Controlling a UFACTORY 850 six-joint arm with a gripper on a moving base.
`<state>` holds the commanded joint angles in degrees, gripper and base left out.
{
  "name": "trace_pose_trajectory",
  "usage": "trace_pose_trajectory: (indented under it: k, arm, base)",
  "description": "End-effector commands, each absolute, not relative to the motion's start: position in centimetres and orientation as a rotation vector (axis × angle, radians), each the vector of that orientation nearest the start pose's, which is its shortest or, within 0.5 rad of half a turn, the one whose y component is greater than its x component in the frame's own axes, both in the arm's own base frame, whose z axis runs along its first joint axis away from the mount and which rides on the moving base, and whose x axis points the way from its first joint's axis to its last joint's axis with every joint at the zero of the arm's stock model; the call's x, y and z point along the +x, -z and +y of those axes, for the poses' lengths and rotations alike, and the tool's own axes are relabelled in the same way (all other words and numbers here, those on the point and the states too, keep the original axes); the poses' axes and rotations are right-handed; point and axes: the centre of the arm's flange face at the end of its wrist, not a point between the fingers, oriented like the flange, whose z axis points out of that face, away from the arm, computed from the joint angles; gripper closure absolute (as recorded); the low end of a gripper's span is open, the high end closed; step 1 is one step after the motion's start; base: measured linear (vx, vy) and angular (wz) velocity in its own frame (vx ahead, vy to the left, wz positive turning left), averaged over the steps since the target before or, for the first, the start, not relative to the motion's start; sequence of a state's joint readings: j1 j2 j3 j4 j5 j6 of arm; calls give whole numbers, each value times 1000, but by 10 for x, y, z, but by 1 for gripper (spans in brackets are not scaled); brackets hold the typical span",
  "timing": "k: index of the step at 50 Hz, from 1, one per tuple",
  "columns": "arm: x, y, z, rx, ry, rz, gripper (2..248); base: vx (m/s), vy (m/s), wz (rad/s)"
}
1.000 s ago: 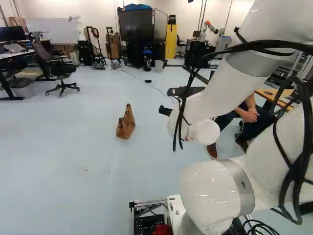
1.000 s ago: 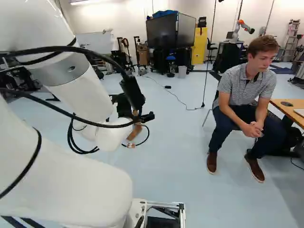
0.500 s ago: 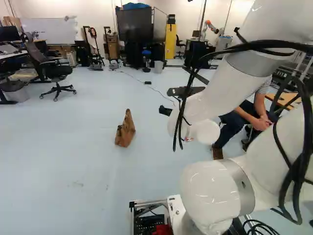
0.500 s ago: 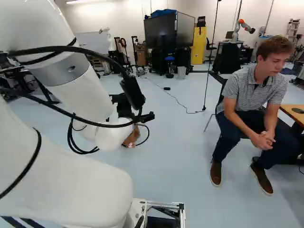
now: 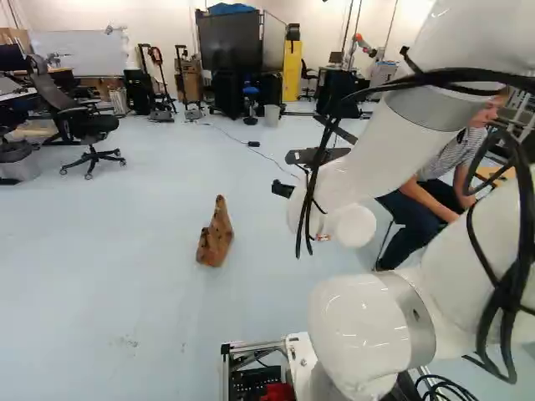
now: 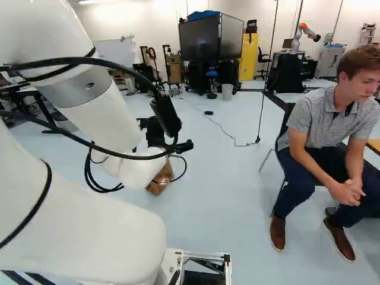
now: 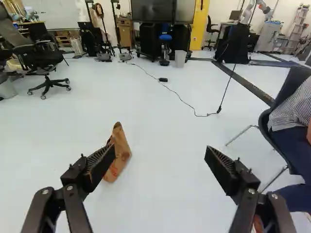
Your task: Pick up the grocery bag from the ground
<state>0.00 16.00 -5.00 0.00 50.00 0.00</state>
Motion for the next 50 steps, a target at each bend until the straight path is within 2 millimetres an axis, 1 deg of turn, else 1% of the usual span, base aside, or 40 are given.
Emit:
trace_pose_trajectory:
  k: [50]
  arm:
    - [270,-366,0,-2558,1824,0,3]
  base:
    - [200,90,175]
